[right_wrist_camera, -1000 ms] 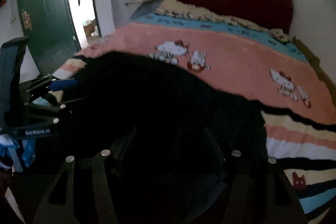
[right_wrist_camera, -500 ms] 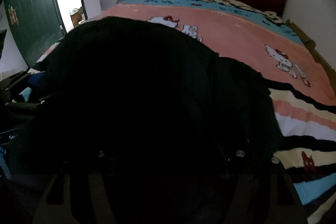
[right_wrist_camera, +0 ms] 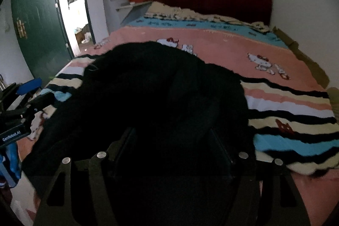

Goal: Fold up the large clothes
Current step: 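Open both grippers and withdraw them from the folded jacket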

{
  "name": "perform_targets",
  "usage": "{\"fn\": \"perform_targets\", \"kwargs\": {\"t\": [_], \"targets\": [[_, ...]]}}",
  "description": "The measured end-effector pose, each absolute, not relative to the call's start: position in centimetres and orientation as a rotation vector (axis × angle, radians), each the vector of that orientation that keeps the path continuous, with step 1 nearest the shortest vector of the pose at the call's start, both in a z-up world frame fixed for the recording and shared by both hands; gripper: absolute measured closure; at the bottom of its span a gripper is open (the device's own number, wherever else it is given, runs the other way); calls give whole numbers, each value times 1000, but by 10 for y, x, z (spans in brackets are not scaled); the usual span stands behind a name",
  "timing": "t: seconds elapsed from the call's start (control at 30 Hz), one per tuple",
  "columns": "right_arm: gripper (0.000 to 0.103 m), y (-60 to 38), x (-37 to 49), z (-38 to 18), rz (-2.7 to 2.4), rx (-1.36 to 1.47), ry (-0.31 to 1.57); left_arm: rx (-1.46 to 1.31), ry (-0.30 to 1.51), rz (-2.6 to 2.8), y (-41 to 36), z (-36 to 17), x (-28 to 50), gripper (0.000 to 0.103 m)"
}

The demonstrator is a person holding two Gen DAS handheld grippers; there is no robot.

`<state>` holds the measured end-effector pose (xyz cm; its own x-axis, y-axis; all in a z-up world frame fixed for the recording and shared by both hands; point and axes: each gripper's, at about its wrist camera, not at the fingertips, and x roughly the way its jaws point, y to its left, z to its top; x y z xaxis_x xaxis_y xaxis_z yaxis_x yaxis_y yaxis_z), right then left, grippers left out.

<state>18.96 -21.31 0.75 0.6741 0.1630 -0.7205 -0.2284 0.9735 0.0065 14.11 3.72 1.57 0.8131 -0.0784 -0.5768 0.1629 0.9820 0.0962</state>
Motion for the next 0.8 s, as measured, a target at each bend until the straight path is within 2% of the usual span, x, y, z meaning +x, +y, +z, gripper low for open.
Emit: {"fn": "perform_targets", "kwargs": {"t": [0.27, 0.8], "targets": [[22, -237, 118, 29, 187, -30, 741, 140, 570, -92, 55, 30, 71, 30], [14, -323, 57, 6, 7, 65, 762, 149, 571, -59, 54, 27, 29, 30]]}}
